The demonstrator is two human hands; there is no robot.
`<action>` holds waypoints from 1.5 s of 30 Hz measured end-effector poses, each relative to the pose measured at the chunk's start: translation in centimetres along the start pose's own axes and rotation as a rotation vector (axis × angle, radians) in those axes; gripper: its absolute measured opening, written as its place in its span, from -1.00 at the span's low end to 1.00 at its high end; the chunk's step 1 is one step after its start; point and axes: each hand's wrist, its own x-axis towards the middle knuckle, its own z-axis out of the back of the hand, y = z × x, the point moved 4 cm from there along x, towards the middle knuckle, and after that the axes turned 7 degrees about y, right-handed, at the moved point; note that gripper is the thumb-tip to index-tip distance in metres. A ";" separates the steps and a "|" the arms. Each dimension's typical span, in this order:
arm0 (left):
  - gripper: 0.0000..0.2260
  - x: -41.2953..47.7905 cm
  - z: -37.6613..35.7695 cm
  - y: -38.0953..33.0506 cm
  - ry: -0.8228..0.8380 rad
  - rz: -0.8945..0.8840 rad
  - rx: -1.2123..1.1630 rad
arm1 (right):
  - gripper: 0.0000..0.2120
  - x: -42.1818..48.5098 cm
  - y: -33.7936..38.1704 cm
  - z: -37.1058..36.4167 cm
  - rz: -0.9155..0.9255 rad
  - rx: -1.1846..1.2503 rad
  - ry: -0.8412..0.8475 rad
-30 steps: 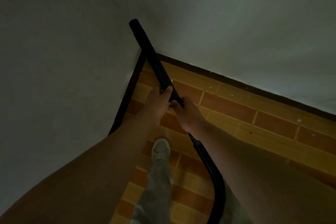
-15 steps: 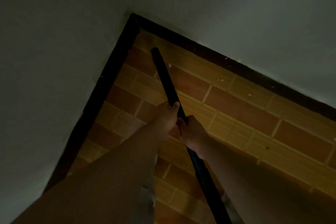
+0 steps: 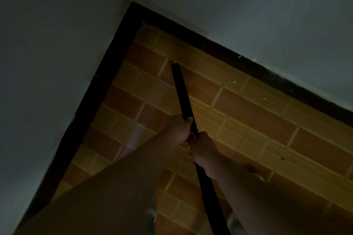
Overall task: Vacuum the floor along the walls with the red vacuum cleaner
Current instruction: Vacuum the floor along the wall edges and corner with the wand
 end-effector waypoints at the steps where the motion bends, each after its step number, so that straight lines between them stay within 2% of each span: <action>1: -0.70 0.1 0.1 -0.1 0.004 -0.005 0.017 | -0.74 0.1 0.2 0.0 0.009 -0.013 0.005; 12: -0.71 2.0 3.0 -0.8 -0.021 -0.039 0.034 | -0.64 1.2 3.3 -1.6 -0.011 0.032 0.037; 20: -0.69 3.2 7.3 -1.9 -0.117 -0.066 0.061 | -0.68 1.7 6.9 -3.3 0.033 -0.033 0.091; 24: -0.67 3.7 9.9 -2.4 -0.145 -0.085 0.016 | -0.63 2.3 8.4 -4.8 0.049 -0.061 0.124; 29: -0.73 3.6 12.1 -1.5 -0.160 -0.057 -0.022 | -0.62 2.6 9.1 -6.7 0.071 -0.103 0.183; 32: -0.76 3.9 12.9 -0.2 -0.149 -0.041 -0.054 | -0.61 2.7 9.2 -7.6 0.108 -0.201 0.166; 38: -0.56 4.1 14.0 -1.9 -0.184 -0.071 -0.029 | -0.62 3.3 11.0 -7.6 0.129 -0.198 0.121; 41: -0.67 4.0 14.0 -2.5 -0.205 -0.087 -0.012 | -0.62 3.7 11.2 -7.6 0.128 -0.184 0.110; 45: -0.67 3.5 13.5 -1.5 -0.172 -0.078 -0.031 | -0.61 3.1 10.0 -8.1 0.095 -0.202 0.137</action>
